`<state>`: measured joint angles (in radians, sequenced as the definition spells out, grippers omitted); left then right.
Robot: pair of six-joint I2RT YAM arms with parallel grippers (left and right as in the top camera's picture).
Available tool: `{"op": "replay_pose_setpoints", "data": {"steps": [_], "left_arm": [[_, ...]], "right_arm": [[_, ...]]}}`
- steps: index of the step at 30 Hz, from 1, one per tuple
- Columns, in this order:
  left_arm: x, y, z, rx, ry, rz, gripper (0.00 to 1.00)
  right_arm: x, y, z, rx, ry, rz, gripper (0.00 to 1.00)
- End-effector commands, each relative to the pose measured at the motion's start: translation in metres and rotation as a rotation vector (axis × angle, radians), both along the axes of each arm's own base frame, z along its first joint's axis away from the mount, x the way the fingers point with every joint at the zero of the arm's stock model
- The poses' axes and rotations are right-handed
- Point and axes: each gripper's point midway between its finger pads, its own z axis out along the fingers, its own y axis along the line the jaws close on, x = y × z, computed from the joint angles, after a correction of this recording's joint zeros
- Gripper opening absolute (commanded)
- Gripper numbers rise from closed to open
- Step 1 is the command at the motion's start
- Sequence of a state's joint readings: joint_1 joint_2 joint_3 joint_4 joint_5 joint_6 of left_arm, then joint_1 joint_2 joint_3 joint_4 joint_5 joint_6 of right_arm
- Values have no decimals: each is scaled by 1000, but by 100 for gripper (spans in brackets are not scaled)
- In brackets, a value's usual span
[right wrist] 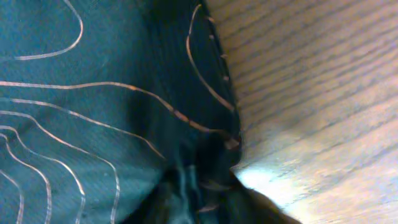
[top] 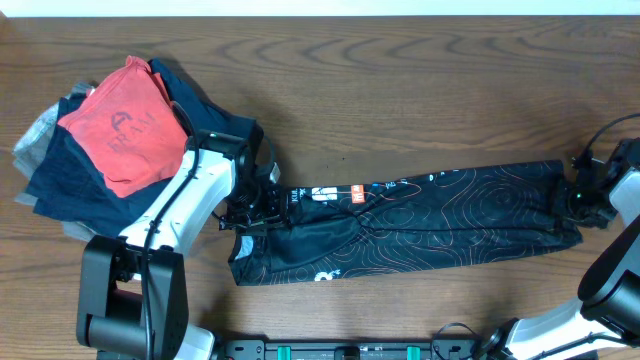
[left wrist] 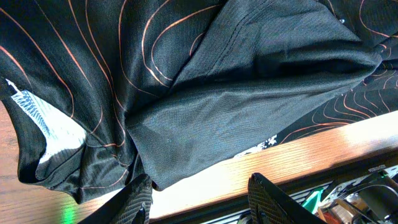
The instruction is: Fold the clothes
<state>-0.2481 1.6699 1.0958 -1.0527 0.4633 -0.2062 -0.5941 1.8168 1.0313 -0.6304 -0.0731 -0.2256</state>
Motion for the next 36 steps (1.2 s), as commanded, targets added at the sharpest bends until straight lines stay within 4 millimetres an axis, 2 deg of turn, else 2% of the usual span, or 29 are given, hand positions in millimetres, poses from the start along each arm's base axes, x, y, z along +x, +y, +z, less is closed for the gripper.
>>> {"op": "replay_pose_setpoints", "data": {"steps": [1, 5, 8, 10, 11, 14, 17, 21, 30, 36], "left_arm": [[0, 2, 3, 8, -16, -5, 51], [2, 2, 3, 6, -24, -2, 51], [7, 5, 4, 3, -34, 15, 51], [12, 9, 6, 2, -42, 35, 51], [14, 12, 7, 1, -46, 46, 51], [18, 18, 8, 0, -49, 72, 51], [19, 20, 8, -3, -47, 83, 51], [19, 19, 8, -6, -47, 84, 51], [21, 19, 8, -8, -57, 84, 51], [21, 19, 8, -8, -58, 83, 51]], "right_arm": [[-8, 11, -10, 54, 17, -6, 3], [-6, -12, 3, -36, 43, -103, 1], [-10, -44, 27, -153, 93, -219, 1], [-9, -57, 46, -178, 94, -279, 1], [-4, -58, 54, -162, 76, -302, 1], [19, -45, 72, -60, 2, -265, 1], [29, -28, 81, -16, -6, -211, 1], [31, 10, 81, 23, 50, -125, 1], [22, 125, 81, 119, 222, 125, 1], [11, 190, 81, 110, 297, 284, 1]]}}
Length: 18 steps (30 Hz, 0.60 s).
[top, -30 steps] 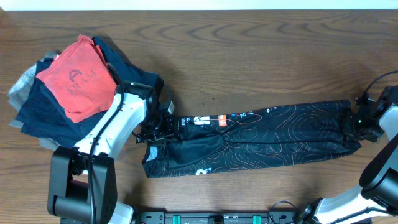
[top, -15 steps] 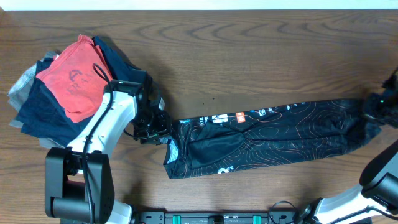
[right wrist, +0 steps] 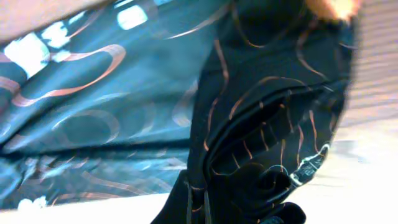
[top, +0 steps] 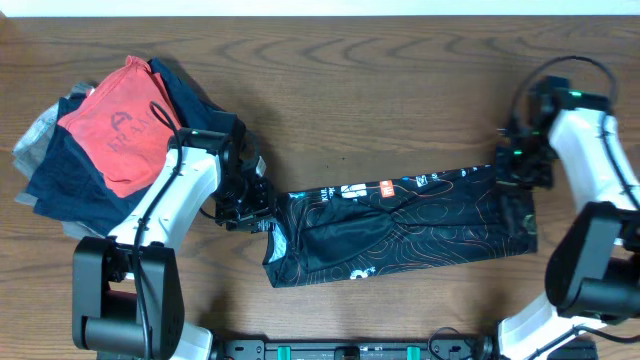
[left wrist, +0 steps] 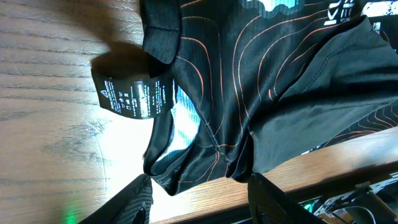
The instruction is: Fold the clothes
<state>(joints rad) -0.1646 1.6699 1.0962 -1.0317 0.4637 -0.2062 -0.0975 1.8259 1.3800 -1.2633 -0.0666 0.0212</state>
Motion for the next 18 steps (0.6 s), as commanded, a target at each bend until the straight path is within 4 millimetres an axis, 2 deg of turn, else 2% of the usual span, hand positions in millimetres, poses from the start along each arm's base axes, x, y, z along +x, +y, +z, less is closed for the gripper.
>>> {"op": "replay_pose_setpoints", "data": {"steps": [1, 4, 9, 18], "left_arm": [[6, 0, 8, -2, -37, 0, 51], [7, 0, 8, -2, -37, 0, 51], [7, 0, 8, -2, -37, 0, 51], [7, 0, 8, -2, -37, 0, 51]], "right_arm": [[-3, 39, 3, 13, 9, 59, 1], [-8, 67, 1, 6, 19, 122, 1], [-22, 103, -5, -5, 38, 197, 1], [-36, 135, -10, -12, 44, 287, 3]]}}
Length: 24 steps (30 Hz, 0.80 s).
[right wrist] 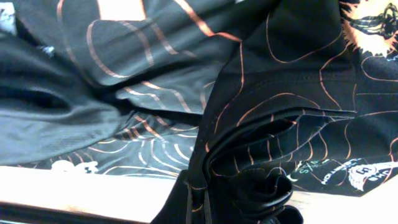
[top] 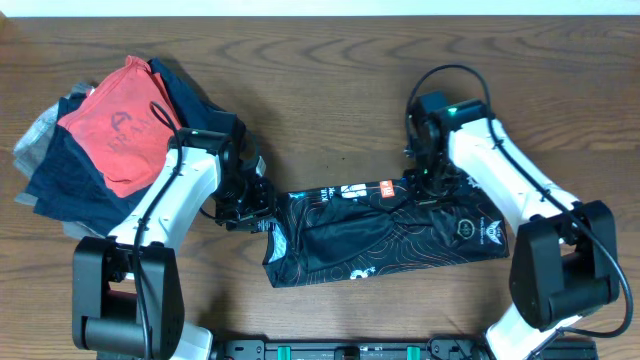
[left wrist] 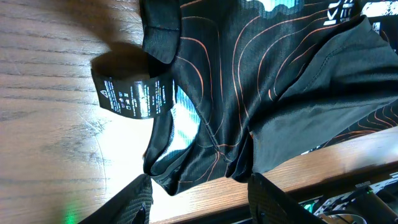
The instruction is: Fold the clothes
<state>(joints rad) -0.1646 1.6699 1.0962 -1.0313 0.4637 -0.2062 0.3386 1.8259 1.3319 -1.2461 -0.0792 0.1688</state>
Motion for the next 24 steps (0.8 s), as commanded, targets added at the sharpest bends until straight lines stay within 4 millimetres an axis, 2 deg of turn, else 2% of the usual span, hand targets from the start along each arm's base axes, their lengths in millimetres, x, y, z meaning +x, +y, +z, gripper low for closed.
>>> {"op": "replay_pose_setpoints", "data": {"steps": [1, 3, 6, 7, 8, 12, 15, 17, 21, 24], "left_arm": [[6, 0, 8, -2, -37, 0, 51], [6, 0, 8, -2, -37, 0, 51], [6, 0, 8, -2, -37, 0, 51], [6, 0, 8, -2, -37, 0, 51], [6, 0, 8, -2, -37, 0, 51], [6, 0, 8, -2, -36, 0, 51], [7, 0, 8, -2, -37, 0, 51], [7, 0, 8, -2, -39, 0, 51], [8, 0, 8, -3, -44, 0, 51], [8, 0, 8, -3, -44, -1, 51]], "right_arm": [[-6, 11, 1, 2, 4, 7, 4], [-8, 16, 1, 3, 2, 27, 13], [-5, 20, 0, 3, -18, 40, 19], [-3, 18, -1, -8, -28, 38, 29], [1, 11, -1, -43, -44, 12, 33], [14, -23, 0, -195, -107, -143, 38], [20, -35, 0, -202, -113, -205, 56], [19, -41, 0, -204, -101, -225, 60], [15, -52, -4, -211, -79, -235, 60], [19, -47, -18, -151, -91, -212, 59]]}}
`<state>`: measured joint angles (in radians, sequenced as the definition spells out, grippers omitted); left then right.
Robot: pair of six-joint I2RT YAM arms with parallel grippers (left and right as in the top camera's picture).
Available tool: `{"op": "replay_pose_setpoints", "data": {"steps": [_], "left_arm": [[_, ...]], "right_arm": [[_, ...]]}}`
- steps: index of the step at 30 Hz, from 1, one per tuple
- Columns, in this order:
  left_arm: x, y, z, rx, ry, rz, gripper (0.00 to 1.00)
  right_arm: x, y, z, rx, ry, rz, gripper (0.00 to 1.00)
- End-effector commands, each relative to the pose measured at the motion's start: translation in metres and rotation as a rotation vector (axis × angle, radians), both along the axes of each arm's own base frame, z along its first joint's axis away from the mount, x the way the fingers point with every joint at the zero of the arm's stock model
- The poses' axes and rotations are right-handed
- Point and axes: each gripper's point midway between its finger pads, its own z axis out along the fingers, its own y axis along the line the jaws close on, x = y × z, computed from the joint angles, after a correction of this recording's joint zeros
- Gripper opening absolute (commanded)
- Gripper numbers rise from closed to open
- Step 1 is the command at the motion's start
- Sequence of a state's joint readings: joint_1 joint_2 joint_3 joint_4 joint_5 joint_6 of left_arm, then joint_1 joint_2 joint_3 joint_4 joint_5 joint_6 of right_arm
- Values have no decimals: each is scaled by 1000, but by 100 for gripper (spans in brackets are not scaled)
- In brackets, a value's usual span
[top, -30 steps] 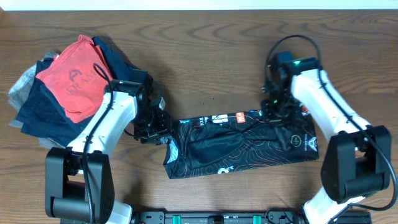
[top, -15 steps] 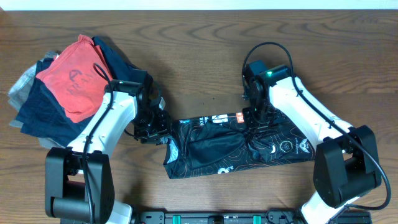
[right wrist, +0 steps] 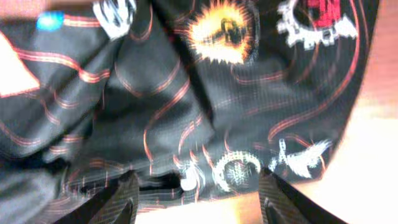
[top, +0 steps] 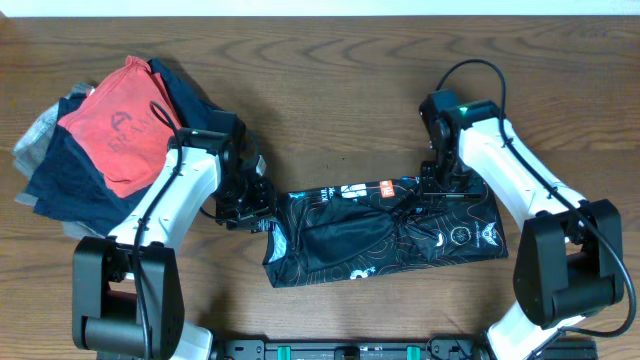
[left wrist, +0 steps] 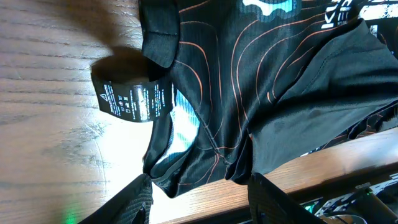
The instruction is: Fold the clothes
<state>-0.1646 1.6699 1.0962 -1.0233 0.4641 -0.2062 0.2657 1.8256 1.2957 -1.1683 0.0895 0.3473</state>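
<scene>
A black garment (top: pixel 390 232) with orange contour lines lies folded over on itself at the middle of the wooden table (top: pixel 340 80). My left gripper (top: pixel 248 205) is at its left end. In the left wrist view that gripper (left wrist: pixel 200 180) stands open, with the garment's hem (left wrist: pixel 186 168) and a black care label (left wrist: pixel 134 99) just ahead of its fingers. My right gripper (top: pixel 437 182) hovers over the folded upper right part. In the right wrist view it (right wrist: pixel 198 177) is open above the printed cloth (right wrist: pixel 236 81), holding nothing.
A pile of other clothes (top: pixel 110 130), with a red shirt on top of navy and grey pieces, sits at the back left of the table, close behind my left arm. Bare wood (top: pixel 580 290) shows to the right of the garment.
My right gripper was shut on a bunched fold of the garment and is now open, with the cloth lying flat below it. The left gripper and the garment's left end have not moved.
First the garment lay stretched long across the table, my right gripper shut on its far right end and the left at its left end. Then the right end stood farther left and the garment was shorter. Then that end was over the middle, and now it lies released there.
</scene>
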Motion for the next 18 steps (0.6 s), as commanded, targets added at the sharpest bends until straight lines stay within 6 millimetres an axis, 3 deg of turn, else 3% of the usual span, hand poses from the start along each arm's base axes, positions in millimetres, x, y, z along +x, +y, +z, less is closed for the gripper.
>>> {"op": "replay_pose_setpoints", "data": {"steps": [1, 4, 8, 10, 15, 18], "left_arm": [[7, 0, 8, -1, -37, -1, 51], [6, 0, 8, -1, -36, -1, 52], [6, 0, 8, -1, -36, -1, 51], [6, 0, 8, -1, -37, -1, 51], [6, 0, 8, -1, -37, -1, 51], [6, 0, 8, -1, -37, -1, 51]], "right_arm": [[-3, 3, -12, 47, 3, 27, 59], [-4, 13, -27, 116, -10, 71, 61], [-4, 13, -41, 123, -35, 72, 55], [-4, 13, -42, 123, -37, 72, 45], [0, 14, -40, 125, -48, 73, 5], [8, 17, -31, 133, -74, 90, 1]]}}
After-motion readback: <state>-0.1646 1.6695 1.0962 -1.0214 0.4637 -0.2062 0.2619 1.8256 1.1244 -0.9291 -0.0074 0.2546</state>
